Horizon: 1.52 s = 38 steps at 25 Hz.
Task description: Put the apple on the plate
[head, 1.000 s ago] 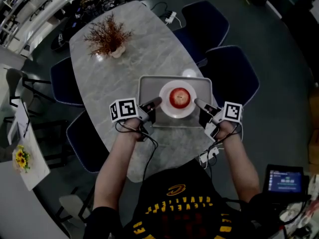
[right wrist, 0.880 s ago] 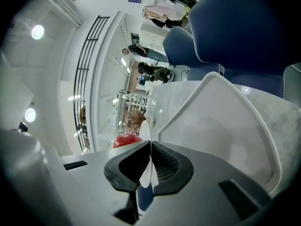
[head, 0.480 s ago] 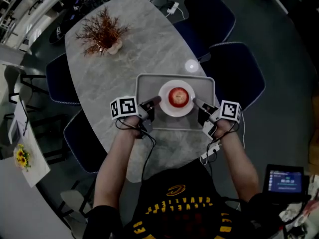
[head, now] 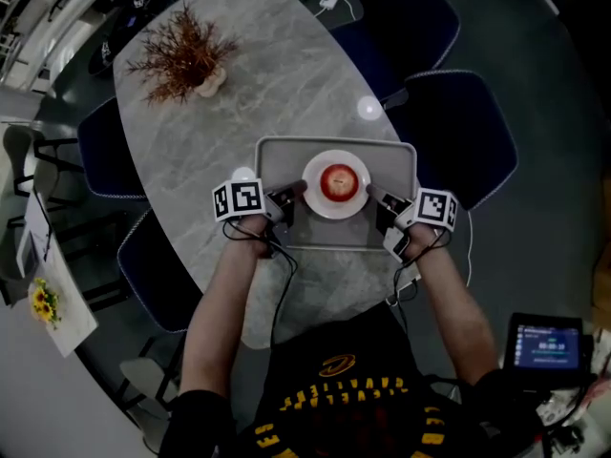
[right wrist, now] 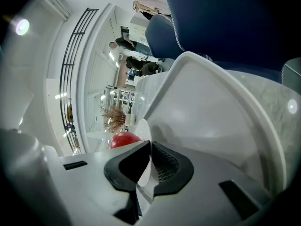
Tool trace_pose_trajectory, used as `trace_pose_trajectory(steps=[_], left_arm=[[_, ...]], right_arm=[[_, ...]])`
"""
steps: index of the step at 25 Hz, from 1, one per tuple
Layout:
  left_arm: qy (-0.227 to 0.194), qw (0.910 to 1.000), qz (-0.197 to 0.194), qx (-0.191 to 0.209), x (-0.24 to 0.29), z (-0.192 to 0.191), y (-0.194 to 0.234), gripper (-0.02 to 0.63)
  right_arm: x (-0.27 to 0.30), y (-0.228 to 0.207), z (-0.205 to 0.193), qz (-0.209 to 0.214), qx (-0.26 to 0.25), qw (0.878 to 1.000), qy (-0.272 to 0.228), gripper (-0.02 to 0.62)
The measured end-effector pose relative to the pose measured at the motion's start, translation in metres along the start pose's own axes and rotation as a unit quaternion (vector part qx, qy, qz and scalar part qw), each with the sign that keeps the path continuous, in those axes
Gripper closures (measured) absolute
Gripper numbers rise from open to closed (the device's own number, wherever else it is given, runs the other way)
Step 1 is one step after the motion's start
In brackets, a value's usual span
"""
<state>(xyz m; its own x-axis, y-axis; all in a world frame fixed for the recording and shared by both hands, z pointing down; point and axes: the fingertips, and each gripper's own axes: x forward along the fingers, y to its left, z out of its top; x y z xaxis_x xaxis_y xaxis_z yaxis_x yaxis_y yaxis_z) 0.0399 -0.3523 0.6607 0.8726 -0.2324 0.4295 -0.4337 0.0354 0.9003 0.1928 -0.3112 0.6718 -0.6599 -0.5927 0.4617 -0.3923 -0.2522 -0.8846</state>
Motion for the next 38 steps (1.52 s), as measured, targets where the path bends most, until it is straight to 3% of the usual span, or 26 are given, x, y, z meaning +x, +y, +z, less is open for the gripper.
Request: trace_pose_trajectory(steps=[15, 20, 23, 27, 34, 38], left_arm=[[0.013, 0.9996, 0.024, -0.009, 0.01, 0.0, 0.024, 0.585], [0.017, 0.999, 0.039, 0.011, 0.011, -0.001, 0.024, 0.584], [0.021, 0.9957, 0.069, 0.057, 0.009, -0.002, 0.023, 0.582], [0.026, 0.9844, 0.115, 0.131, 0.006, -0.001, 0.02, 0.494], [-0.003, 0.9785, 0.137, 0.154, -0.014, 0.0, 0.023, 0.491], [-0.041, 0.9741, 0.122, 0.186, -0.028, 0.003, 0.005, 0.492]], right_arm=[[0.012, -0.014, 0.001, -0.021, 0.003, 1.0, 0.004, 0.571], [0.009, -0.013, 0.002, -0.029, -0.006, 1.0, -0.009, 0.571], [0.012, -0.006, 0.0, -0.025, -0.045, 0.999, -0.017, 0.569], [0.012, -0.002, 0.001, -0.041, -0.115, 0.992, -0.025, 0.568], [-0.014, 0.004, 0.014, -0.093, -0.206, 0.972, -0.061, 0.568], [-0.033, 0.019, 0.021, -0.104, -0.263, 0.954, -0.102, 0.568]])
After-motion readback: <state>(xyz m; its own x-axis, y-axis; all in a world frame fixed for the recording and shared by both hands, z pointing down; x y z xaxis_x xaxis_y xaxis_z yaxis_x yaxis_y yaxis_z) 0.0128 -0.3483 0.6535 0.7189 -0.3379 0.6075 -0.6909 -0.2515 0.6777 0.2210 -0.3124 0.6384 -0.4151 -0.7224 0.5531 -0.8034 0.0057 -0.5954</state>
